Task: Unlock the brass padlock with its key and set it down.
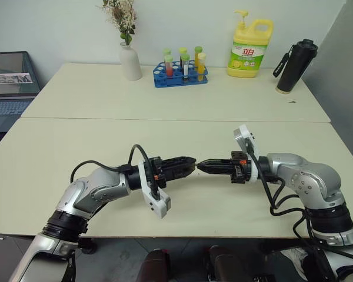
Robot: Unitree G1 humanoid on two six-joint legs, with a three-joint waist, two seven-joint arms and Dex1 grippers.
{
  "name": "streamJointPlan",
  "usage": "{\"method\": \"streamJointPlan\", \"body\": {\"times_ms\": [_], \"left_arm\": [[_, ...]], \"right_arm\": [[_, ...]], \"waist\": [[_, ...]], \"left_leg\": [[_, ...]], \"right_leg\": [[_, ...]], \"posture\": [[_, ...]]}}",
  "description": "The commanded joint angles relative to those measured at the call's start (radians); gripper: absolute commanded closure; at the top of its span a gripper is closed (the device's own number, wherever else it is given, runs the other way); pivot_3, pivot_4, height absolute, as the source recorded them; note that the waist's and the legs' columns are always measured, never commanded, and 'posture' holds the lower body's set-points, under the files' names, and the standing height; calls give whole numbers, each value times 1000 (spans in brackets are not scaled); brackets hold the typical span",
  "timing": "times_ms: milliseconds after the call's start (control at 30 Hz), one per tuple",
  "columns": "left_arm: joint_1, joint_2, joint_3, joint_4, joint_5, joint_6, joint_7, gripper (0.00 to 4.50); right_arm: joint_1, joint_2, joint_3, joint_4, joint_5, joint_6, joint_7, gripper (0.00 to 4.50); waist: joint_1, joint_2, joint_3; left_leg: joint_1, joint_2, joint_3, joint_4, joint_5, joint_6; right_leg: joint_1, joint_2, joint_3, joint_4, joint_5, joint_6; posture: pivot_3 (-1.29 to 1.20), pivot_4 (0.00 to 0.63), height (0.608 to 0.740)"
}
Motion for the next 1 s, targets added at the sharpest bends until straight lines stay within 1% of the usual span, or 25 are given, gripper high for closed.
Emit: {"method": "streamJointPlan", "body": {"times_ms": [33, 133, 233, 467, 633, 767, 867, 1000], "left_arm": [[-10, 2, 5, -23, 8, -14, 23, 3507], [-12, 5, 3, -17, 19, -25, 32, 3507], [-14, 5, 2, -12, 30, -31, 40, 3507], [-10, 9, 2, -13, 41, -29, 56, 3507], [-6, 12, 3, -9, 43, -24, 64, 3507], [-8, 14, 0, -6, 41, -21, 66, 3507], [-6, 13, 0, -8, 39, -18, 65, 3507], [-7, 16, -1, -4, 35, -17, 65, 3507]], "right_arm": [[-55, 14, -26, 3, 92, 78, 19, 4500], [-108, 30, -63, 73, 180, 246, -23, 4500], [-155, 56, -95, 135, 223, 360, -64, 4500], [-187, 90, -133, 169, 233, 425, -97, 4500], [-184, 90, -126, 140, 212, 391, -91, 4500], [-144, 37, -41, 55, 112, 226, -20, 4500], [-108, 36, -30, 21, 58, 111, -15, 3885], [-89, 19, -24, 10, 26, 48, -7, 2434]], "waist": [[0, 0, 0], [0, 0, 0], [0, 0, 0], [0, 0, 0], [-1, 0, 0], [-1, 0, 0], [-1, 0, 0], [-1, 0, 0]], "left_leg": [[0, 0, 0, 0, 0, 0], [0, 0, 0, 0, 0, 0], [0, 0, 0, 0, 0, 0], [-1, 0, 0, 0, 0, 0], [-1, 0, 0, -1, 0, 0], [-1, 0, 0, -1, 0, 0], [-1, 0, 0, -1, 0, 0], [-1, 0, 0, -1, 0, 0]], "right_leg": [[0, 0, 0, 0, 0, 0], [0, 0, 0, 0, 0, 0], [0, -1, 0, 0, 0, 0], [0, -1, 0, 0, 0, 0], [0, -1, 0, 0, 0, 0], [-1, -1, 0, 0, 0, 0], [-1, -1, -1, 0, -1, 2], [-1, -1, -1, 0, -1, 2]], "posture": [[0, 150, 740], [0, 150, 740], [0, 150, 740], [0, 150, 740], [0, 150, 740], [0, 150, 740], [0, 150, 740], [0, 150, 740]]}}
